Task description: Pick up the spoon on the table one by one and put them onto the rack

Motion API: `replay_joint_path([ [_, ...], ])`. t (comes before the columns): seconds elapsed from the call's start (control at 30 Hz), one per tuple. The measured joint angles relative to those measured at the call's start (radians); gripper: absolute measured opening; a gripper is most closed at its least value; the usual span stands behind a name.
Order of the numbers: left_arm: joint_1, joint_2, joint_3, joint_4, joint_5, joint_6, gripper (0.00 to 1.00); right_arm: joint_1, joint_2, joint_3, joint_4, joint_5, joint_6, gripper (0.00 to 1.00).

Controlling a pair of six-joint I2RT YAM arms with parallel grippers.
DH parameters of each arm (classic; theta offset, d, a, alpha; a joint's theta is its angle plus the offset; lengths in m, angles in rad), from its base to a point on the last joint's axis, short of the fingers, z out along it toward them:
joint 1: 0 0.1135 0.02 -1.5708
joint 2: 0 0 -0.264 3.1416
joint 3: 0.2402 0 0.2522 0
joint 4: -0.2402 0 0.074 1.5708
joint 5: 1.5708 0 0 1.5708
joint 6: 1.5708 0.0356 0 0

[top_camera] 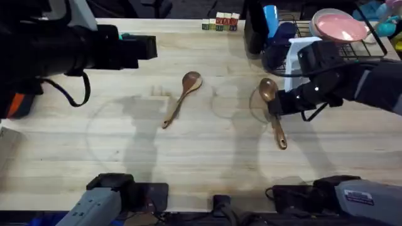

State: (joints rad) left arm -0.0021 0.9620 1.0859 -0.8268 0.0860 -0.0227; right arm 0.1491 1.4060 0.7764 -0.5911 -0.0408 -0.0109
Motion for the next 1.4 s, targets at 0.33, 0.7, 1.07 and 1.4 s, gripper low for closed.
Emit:
replay_joint_path([
  [0.33, 0.0, 0.0, 0.0, 0.0, 0.0, 0.0, 0.996, 0.11, -0.096, 0.159, -0.067, -0.017, -0.053, 0.031],
  [0.7, 0.0, 0.0, 0.0, 0.0, 0.0, 0.0, 0.995, 0.13, -0.146, 0.192, 0.119, -0.024, -0.064, 0.031],
  [1.07, 0.0, 0.0, 0.0, 0.0, 0.0, 0.0, 0.995, 0.13, -0.147, 0.195, 0.527, -0.01, -0.065, 0.032],
  [1.4, 0.0, 0.0, 0.0, 0.0, 0.0, 0.0, 0.995, 0.11, -0.055, 0.197, 0.88, 0.08, -0.065, 0.033],
])
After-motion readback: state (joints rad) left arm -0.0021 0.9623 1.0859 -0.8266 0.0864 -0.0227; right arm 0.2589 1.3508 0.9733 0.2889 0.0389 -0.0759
